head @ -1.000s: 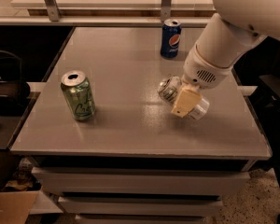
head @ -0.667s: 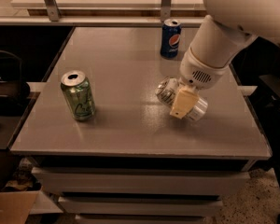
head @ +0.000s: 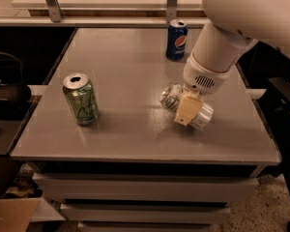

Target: Knock 7up can over

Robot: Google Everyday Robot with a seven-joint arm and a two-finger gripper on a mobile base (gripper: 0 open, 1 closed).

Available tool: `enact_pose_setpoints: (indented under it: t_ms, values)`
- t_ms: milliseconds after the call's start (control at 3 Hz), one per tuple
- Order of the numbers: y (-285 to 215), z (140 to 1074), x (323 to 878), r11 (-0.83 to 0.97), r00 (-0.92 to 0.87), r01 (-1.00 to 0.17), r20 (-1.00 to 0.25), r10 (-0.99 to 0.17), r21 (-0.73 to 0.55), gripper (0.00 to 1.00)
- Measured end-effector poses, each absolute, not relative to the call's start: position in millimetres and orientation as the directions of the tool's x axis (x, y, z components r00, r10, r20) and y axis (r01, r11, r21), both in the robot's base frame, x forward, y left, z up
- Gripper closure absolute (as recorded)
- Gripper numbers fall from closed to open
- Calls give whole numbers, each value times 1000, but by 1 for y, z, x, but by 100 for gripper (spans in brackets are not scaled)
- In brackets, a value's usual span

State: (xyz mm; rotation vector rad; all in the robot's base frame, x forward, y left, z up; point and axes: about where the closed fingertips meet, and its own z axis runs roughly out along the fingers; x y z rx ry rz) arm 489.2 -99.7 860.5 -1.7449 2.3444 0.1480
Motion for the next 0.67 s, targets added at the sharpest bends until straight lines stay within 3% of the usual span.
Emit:
enact_pose_setpoints:
  t_ms: [667]
  values:
    - [-96,846,490,286,-274,-958,-232,-934,-20,100]
